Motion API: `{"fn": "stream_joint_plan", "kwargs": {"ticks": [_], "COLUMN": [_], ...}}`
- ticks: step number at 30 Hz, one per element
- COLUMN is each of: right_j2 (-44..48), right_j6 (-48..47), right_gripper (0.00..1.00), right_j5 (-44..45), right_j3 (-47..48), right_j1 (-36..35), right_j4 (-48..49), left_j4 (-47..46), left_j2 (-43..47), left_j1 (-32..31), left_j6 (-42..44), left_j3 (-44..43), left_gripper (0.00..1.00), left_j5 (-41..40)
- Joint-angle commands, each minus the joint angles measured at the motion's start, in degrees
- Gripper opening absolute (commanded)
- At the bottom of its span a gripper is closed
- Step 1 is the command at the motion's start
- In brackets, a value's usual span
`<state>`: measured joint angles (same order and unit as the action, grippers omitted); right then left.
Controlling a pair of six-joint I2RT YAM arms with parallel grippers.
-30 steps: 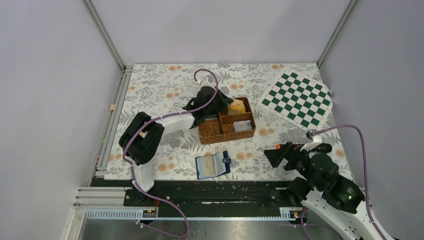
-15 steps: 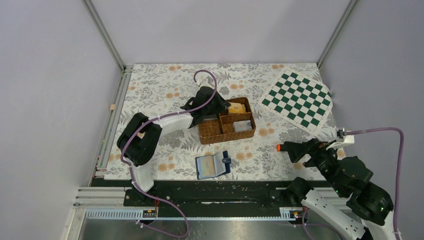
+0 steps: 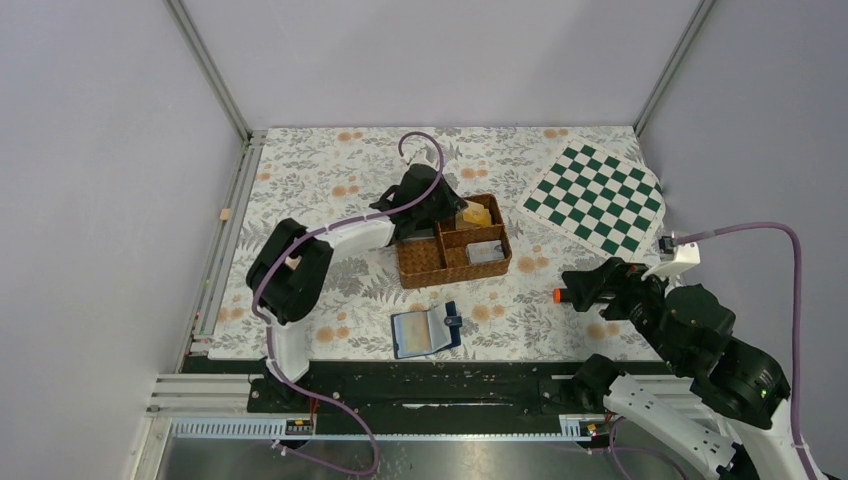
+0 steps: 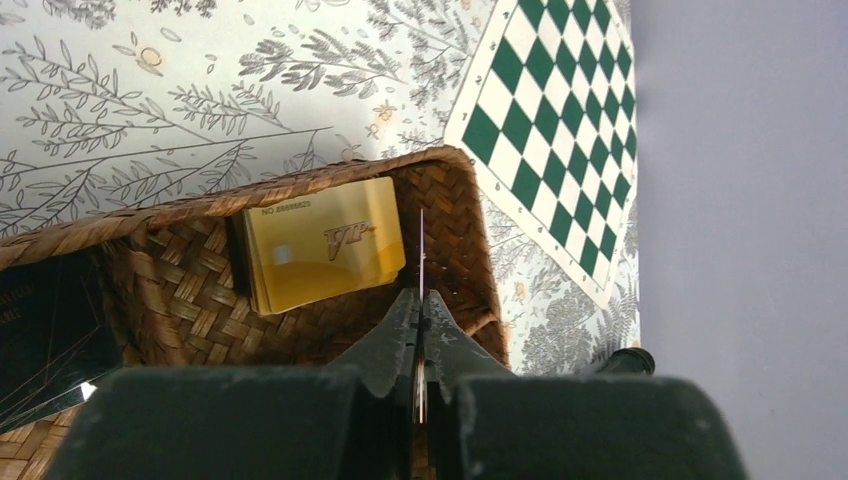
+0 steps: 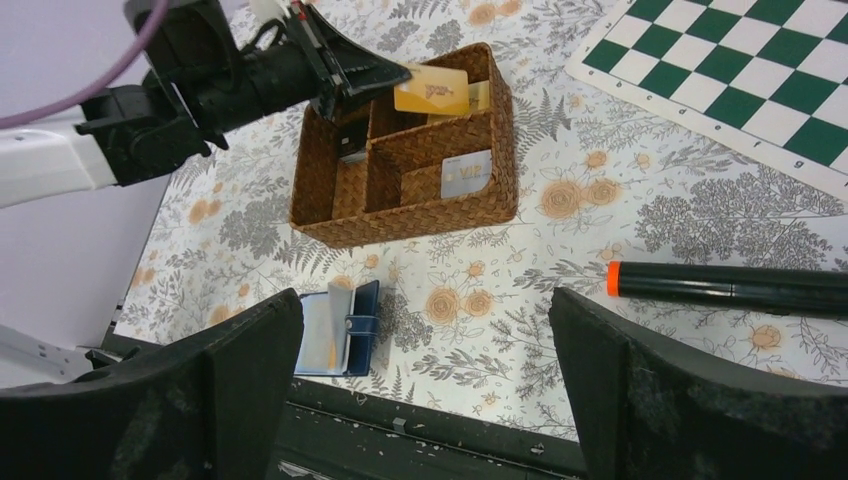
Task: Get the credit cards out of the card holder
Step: Place the credit card in the storage box.
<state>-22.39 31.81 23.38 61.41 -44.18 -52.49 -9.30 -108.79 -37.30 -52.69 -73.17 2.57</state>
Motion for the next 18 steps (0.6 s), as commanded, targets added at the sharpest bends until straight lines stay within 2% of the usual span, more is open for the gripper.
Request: {"fn": "stream_joint_plan", "kwargs": {"ticks": [1,18], "right_j2": [-1.7,-4.6], "right_j6": [-2.3,-3.8], "right_gripper": [1.00,1.00], "right_j5": [2.8,4.6], "right_j3": [3.9,8.0], "right_j1": [0.2,0.2], "right_j4": [-0.2,-0.5], "left_j4": [-2.4,-1.8], "left_j2": [-1.8,-7.9], "left_j1": [0.1,0.1], "left_j6": [0.2,0.5], "left_j3": [-1.5,-7.6], "left_gripper": [0.00,0.00], "left_j5": [1.3,2.5]}}
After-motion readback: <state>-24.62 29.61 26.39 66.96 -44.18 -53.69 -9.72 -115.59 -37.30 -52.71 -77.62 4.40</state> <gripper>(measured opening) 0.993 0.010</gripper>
